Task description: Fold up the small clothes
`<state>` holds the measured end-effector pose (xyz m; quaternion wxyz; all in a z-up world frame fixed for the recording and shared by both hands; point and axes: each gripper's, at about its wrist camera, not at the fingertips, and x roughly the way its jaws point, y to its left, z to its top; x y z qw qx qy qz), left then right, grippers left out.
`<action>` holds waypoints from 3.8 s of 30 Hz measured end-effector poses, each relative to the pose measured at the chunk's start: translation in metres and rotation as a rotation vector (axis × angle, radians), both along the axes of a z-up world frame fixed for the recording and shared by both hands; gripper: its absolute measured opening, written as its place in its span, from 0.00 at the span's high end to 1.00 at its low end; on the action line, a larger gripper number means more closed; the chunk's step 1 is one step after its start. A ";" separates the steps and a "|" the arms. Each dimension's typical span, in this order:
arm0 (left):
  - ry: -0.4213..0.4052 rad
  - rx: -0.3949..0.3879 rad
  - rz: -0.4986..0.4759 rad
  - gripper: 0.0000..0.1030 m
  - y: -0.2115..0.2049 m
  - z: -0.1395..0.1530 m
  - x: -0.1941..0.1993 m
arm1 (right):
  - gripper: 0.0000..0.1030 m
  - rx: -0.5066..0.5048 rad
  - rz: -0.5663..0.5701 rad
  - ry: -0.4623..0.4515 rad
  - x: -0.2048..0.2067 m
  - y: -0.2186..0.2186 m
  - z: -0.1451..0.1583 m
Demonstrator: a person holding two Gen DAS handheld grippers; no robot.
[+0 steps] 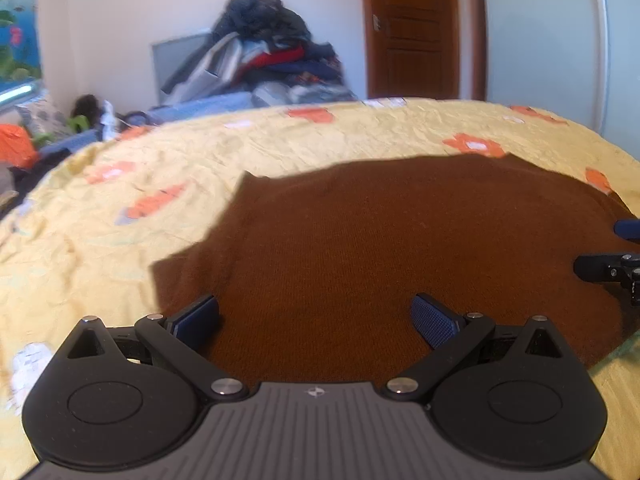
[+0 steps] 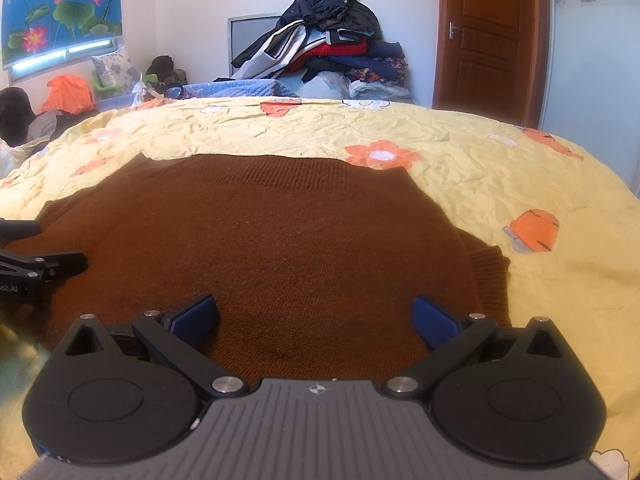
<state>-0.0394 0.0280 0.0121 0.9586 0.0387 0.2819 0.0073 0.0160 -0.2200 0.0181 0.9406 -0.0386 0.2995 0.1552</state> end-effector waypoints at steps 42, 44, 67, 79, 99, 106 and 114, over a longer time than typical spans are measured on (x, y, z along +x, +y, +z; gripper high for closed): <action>-0.034 0.025 -0.412 0.85 -0.154 0.060 0.021 | 0.00 0.950 0.075 0.324 0.057 -0.102 0.028; 0.031 0.097 -0.511 0.85 -0.185 0.035 0.020 | 0.00 0.968 0.103 0.400 0.079 -0.106 0.026; -0.172 0.259 -0.698 0.41 -0.182 0.001 -0.021 | 0.69 0.756 0.014 0.439 0.106 -0.139 -0.011; 0.056 -0.430 -0.324 0.04 -0.019 0.026 0.096 | 0.07 0.644 -0.100 0.375 0.120 -0.150 0.004; 0.120 -0.576 -0.260 0.88 0.013 0.047 0.183 | 0.68 0.778 0.073 0.426 0.147 -0.087 -0.001; 0.313 -0.740 -0.096 0.72 0.074 -0.001 0.177 | 0.32 0.754 0.048 0.467 0.168 -0.042 -0.009; 0.360 -0.934 -0.284 0.25 0.073 -0.023 0.098 | 0.16 0.825 0.120 0.561 0.101 -0.062 0.000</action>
